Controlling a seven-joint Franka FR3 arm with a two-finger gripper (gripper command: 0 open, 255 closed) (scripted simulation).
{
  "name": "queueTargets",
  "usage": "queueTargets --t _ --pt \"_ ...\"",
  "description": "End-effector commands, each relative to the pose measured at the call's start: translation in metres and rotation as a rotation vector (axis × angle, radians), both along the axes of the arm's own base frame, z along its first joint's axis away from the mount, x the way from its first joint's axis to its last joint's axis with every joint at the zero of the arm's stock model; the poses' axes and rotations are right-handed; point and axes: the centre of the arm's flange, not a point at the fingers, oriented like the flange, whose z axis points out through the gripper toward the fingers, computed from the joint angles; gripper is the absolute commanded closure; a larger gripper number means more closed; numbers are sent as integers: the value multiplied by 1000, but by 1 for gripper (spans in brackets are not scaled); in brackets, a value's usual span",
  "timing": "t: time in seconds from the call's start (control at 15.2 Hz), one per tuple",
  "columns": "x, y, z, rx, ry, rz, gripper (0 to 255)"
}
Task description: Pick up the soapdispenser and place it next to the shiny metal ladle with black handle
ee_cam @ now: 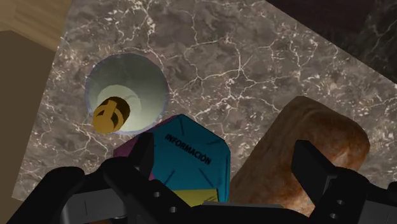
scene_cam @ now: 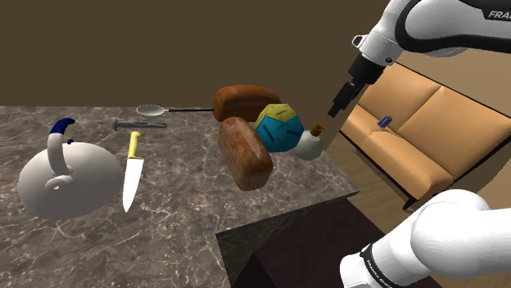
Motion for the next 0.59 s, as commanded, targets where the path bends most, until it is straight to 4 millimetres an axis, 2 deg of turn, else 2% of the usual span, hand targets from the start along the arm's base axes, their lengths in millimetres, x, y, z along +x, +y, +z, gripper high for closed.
queueTargets --t 0.0,0.53 --pt "14 -18 -16 -8 5 15 0" --pt "62 -80 -86 -34 32 68 0"
